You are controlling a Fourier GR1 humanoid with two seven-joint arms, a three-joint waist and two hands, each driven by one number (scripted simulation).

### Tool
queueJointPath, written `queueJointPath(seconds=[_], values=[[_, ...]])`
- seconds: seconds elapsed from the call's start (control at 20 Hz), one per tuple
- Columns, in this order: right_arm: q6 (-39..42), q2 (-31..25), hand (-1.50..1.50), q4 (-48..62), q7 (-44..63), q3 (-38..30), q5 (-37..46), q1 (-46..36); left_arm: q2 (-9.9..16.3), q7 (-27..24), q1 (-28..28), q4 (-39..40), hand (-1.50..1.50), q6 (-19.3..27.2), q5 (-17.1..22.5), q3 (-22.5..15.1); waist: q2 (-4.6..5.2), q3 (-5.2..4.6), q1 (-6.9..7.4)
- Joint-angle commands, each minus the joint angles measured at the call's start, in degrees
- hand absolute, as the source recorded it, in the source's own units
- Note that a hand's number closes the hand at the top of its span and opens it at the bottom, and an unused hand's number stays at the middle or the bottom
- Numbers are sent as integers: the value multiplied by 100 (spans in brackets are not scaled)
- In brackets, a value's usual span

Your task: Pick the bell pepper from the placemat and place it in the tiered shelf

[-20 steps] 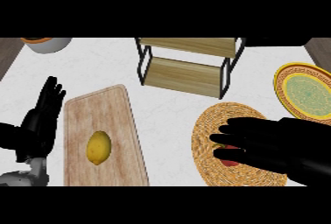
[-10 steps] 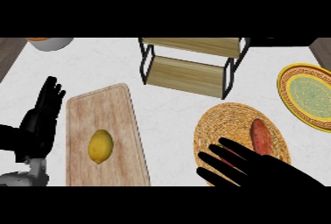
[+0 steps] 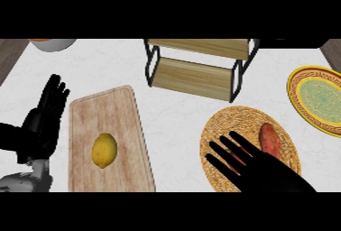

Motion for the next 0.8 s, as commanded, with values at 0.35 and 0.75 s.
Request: queueJointPath(seconds=[0.35,0.75], values=[[154,770,-150,940,-1012,-583,585,42,-412,-559,237,332,0,-260,-261,132,7,-4,12],[-967,1083,-150,1954,-1732,-521,1708,797,-520,-147,295,-61,0,-326,-471,238,3,-1,0]])
